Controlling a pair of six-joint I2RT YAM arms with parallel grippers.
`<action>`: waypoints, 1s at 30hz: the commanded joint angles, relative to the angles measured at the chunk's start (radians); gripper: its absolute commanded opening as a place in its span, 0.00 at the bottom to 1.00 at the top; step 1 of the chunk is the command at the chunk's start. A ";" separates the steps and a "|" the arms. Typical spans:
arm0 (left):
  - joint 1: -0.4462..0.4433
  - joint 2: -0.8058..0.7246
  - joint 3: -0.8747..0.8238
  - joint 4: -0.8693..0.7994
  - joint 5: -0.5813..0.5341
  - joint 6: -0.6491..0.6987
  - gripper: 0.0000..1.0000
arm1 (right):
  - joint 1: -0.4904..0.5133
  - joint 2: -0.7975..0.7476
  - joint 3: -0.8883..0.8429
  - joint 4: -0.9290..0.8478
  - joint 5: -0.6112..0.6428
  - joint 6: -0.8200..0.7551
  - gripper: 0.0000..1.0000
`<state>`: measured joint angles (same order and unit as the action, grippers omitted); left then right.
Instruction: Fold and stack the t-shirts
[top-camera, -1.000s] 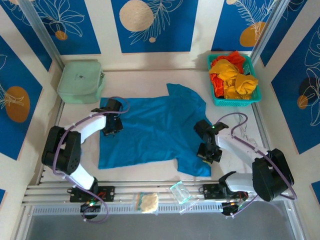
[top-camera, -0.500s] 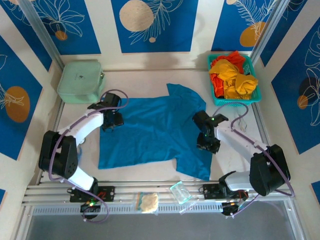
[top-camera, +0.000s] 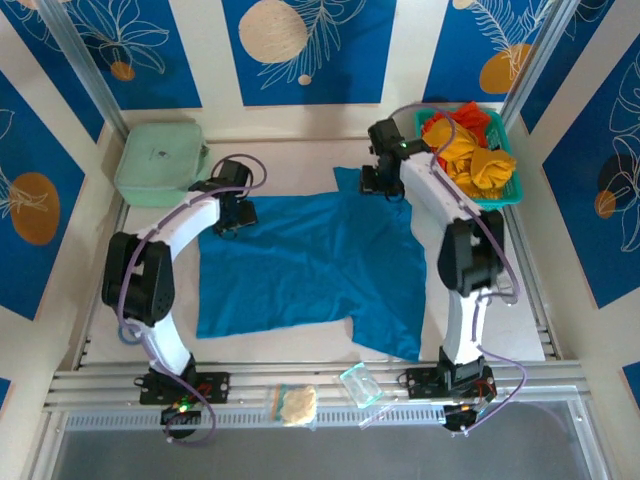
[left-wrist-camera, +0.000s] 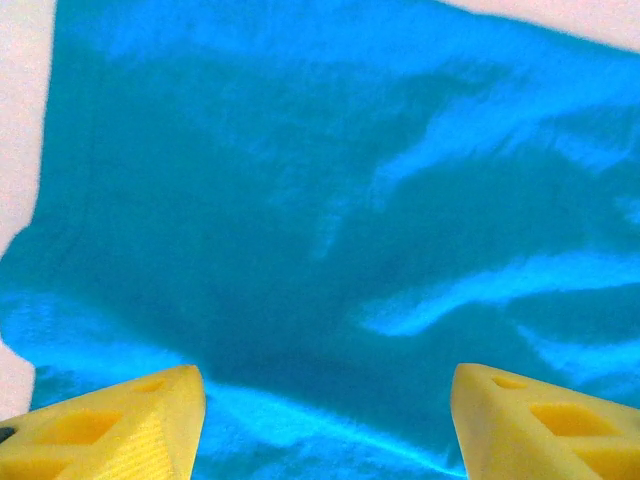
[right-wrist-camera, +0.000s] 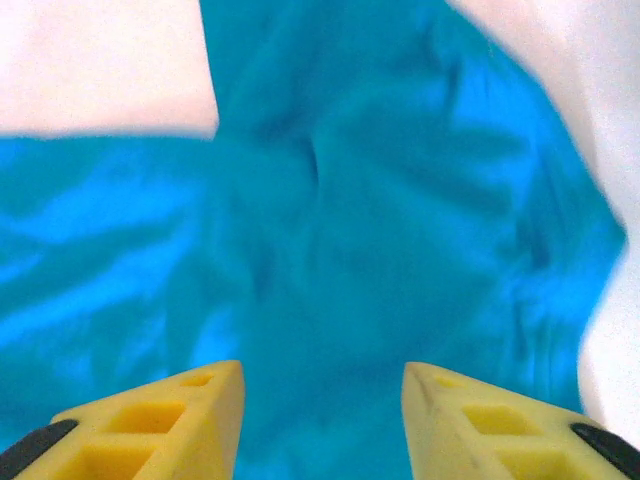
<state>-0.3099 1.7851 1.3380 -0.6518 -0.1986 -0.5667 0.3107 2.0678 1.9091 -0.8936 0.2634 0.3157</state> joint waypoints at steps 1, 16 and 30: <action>0.001 0.014 0.006 -0.013 0.032 -0.001 0.66 | -0.025 0.175 0.192 -0.033 -0.001 -0.166 0.46; -0.012 0.006 -0.216 0.046 0.059 -0.043 0.66 | -0.095 0.660 0.758 -0.148 0.097 -0.283 0.57; -0.011 0.085 -0.222 0.039 0.048 -0.052 0.51 | -0.095 0.531 0.753 -0.182 0.072 -0.244 0.00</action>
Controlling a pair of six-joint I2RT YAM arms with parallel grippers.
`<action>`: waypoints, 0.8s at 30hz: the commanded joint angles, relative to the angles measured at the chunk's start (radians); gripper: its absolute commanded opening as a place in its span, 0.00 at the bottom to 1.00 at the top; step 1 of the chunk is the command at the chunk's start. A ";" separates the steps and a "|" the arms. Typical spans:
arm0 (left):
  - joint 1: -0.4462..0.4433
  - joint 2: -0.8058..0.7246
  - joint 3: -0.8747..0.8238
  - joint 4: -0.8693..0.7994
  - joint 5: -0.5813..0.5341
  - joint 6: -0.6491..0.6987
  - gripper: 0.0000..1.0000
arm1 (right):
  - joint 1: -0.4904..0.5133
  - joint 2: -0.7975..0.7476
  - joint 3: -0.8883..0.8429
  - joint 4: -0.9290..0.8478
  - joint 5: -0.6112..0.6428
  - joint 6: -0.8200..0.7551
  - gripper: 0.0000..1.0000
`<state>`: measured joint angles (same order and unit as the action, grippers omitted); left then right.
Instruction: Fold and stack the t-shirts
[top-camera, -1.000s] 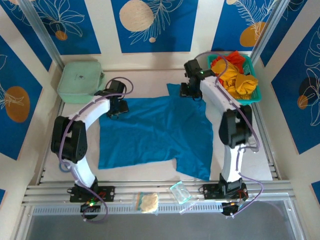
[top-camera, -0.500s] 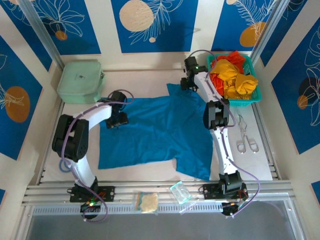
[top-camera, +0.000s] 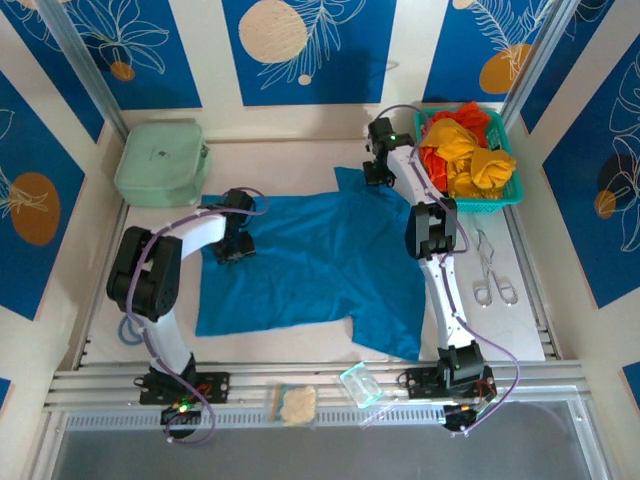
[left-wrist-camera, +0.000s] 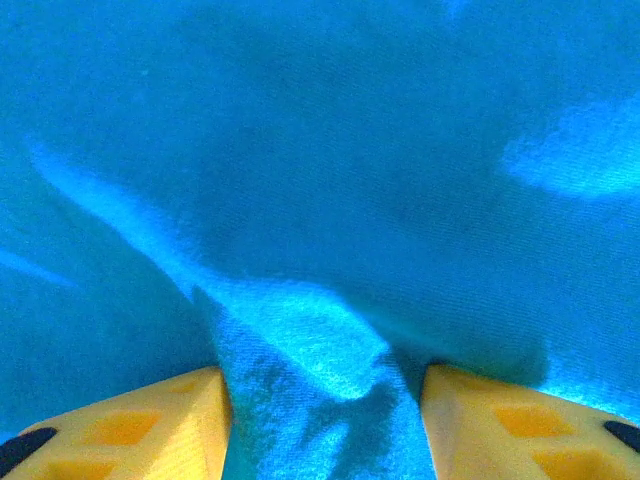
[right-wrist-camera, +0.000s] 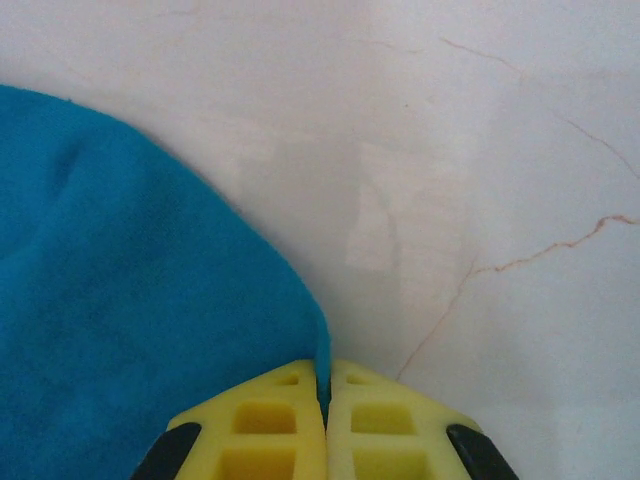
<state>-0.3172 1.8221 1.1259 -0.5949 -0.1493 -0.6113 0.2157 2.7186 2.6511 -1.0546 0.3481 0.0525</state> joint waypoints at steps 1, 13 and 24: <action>-0.004 0.044 -0.014 -0.019 -0.002 -0.007 0.49 | 0.002 -0.161 -0.012 -0.012 -0.017 0.022 0.00; -0.002 0.006 -0.026 -0.052 -0.056 0.010 0.50 | 0.085 -0.625 -0.722 0.244 -0.025 0.081 0.00; -0.003 0.005 -0.017 -0.057 -0.055 0.012 0.52 | 0.310 -0.698 -1.074 0.328 -0.108 0.283 0.09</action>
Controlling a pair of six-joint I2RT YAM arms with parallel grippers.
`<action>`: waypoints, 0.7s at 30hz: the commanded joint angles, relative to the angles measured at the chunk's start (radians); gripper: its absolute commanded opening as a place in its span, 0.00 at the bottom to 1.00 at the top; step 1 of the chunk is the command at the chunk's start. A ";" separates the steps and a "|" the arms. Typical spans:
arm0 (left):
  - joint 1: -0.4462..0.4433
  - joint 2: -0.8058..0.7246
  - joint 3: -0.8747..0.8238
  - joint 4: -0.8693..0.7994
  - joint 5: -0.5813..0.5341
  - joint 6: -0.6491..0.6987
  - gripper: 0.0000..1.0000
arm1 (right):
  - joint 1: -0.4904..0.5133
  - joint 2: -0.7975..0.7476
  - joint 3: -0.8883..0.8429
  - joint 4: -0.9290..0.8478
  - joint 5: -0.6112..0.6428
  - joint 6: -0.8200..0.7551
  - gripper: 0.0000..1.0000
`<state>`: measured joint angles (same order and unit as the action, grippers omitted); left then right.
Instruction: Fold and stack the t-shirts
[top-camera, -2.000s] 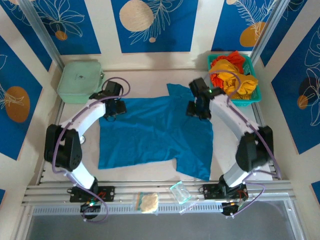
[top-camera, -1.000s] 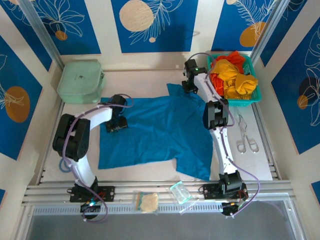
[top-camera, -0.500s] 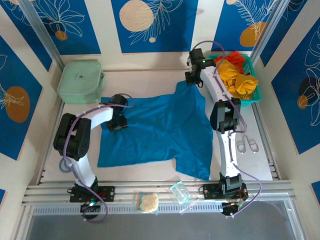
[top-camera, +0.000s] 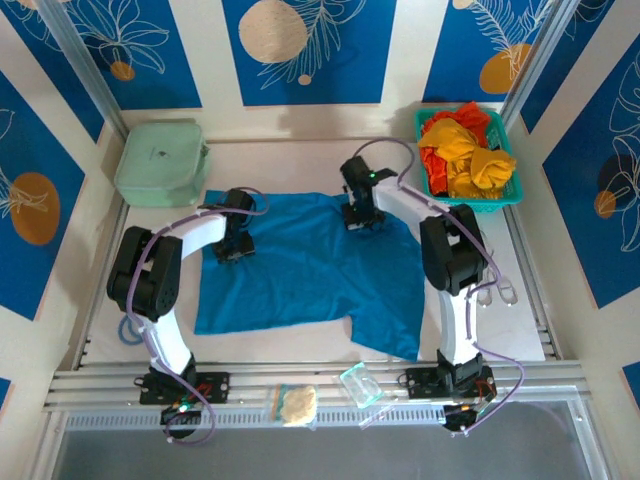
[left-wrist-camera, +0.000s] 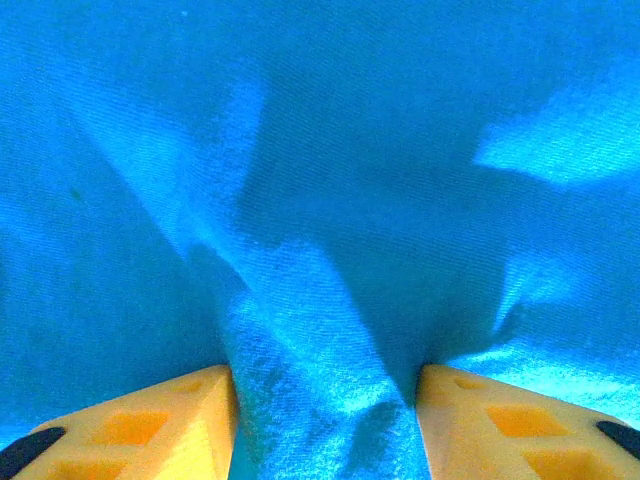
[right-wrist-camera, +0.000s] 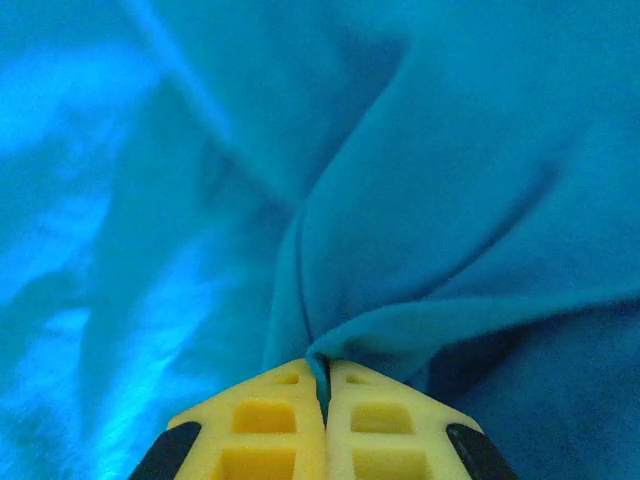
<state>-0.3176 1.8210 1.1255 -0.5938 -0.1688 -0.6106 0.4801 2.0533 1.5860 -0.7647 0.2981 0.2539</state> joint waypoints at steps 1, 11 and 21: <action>-0.002 0.004 -0.018 -0.059 -0.038 0.012 0.52 | 0.069 -0.041 -0.016 0.041 -0.067 0.096 0.13; -0.004 0.009 -0.027 -0.043 -0.023 0.009 0.52 | 0.106 -0.119 -0.040 -0.032 -0.012 0.230 0.46; -0.005 0.012 -0.035 -0.023 0.001 0.005 0.52 | -0.185 -0.226 -0.216 0.077 -0.210 0.375 0.64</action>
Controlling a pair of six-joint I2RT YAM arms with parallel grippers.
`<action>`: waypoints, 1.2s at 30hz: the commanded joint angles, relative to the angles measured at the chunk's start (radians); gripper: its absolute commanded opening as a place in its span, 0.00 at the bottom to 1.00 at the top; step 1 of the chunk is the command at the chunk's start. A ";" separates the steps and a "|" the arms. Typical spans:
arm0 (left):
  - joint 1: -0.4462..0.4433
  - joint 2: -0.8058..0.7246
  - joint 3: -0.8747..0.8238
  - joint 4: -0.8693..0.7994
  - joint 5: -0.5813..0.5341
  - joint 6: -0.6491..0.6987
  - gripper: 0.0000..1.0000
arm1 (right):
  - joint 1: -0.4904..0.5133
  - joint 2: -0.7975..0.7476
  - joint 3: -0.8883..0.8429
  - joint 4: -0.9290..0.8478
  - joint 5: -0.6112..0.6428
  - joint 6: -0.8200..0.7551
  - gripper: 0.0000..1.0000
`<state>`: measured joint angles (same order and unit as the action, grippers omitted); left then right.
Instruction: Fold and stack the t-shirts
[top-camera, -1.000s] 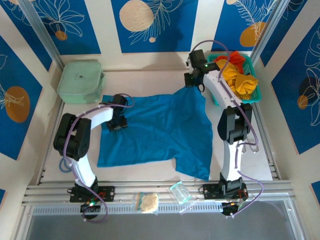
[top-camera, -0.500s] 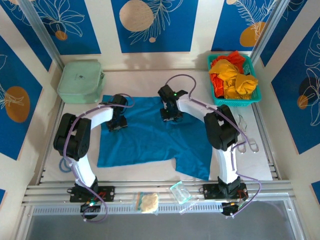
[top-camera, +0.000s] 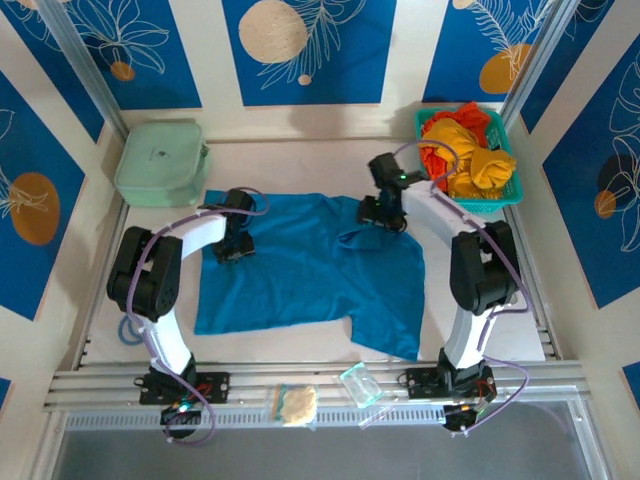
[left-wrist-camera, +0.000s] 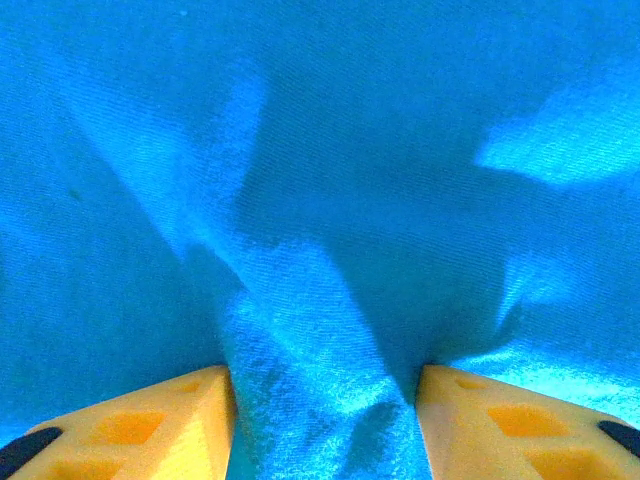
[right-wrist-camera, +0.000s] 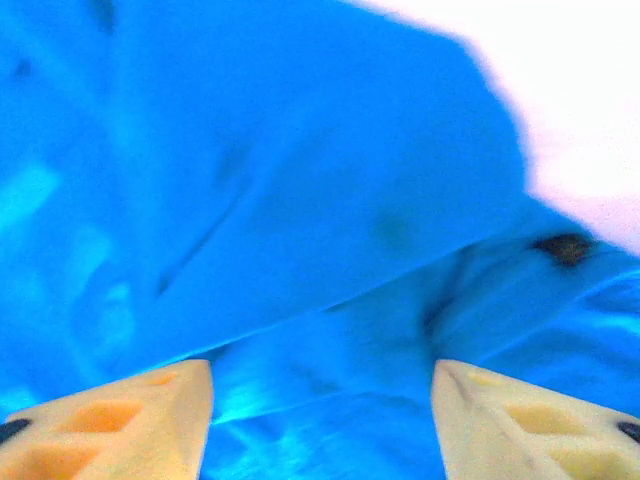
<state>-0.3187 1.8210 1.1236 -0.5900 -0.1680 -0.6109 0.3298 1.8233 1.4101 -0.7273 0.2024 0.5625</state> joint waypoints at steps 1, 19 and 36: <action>-0.005 0.014 -0.031 -0.027 0.002 0.005 0.52 | -0.053 0.011 -0.050 0.060 -0.141 0.085 0.64; -0.008 0.006 -0.044 -0.031 -0.005 0.008 0.52 | -0.078 0.023 -0.161 0.276 -0.150 0.328 0.60; -0.008 -0.012 -0.064 -0.042 -0.021 0.011 0.52 | -0.081 0.219 0.178 0.207 -0.024 0.101 0.00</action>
<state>-0.3214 1.8015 1.0946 -0.5640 -0.1692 -0.6109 0.2531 2.0354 1.5059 -0.5068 0.1673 0.7483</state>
